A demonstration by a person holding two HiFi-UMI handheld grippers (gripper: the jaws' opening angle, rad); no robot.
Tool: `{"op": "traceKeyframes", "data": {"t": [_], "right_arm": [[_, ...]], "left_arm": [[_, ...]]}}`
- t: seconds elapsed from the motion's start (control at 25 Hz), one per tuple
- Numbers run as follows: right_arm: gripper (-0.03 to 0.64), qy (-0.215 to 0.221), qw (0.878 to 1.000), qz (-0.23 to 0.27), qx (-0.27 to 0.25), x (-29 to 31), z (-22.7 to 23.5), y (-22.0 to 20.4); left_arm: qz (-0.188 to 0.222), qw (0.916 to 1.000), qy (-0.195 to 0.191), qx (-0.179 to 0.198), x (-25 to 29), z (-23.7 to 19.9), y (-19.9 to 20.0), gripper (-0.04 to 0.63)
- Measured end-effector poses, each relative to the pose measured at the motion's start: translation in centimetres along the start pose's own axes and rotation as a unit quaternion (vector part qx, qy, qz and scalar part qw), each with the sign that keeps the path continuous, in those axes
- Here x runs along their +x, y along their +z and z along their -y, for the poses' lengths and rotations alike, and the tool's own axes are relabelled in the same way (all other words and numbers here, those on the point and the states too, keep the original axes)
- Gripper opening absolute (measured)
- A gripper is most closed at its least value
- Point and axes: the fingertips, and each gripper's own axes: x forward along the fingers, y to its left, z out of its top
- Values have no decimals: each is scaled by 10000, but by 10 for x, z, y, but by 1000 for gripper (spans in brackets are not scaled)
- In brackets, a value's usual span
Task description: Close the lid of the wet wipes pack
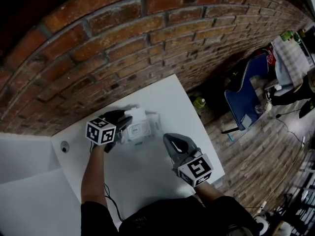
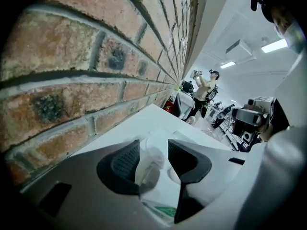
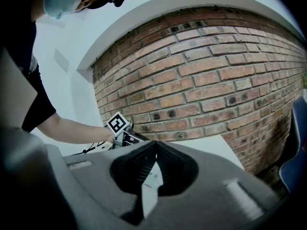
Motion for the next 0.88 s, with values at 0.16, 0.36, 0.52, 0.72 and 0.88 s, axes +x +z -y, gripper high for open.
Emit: {"op": "traceKeyframes", "data": {"t": [0.16,0.36,0.52,0.72,0.88], "right_arm": [[-2,21,10000,18,-21,-1,-4,2],[-2,58,10000,39,-51,-2,-10,8],[-2,89,9999,82,-95,-4,-15,10],[-2,97,9998,123,-136,-7,-19,14],[-2,98,9998,116,-143,-8,-21,14]], "left_arm": [[108,9999,-28,51,-7,6,7,183],[268,9995,-78,159,-17,13,12,183],[420,9986,-250,225,-24,25,15,183],[529,9978,-327,232,-32,34,15,183],[533,9972,-453,269,-33,43,13,183]]}}
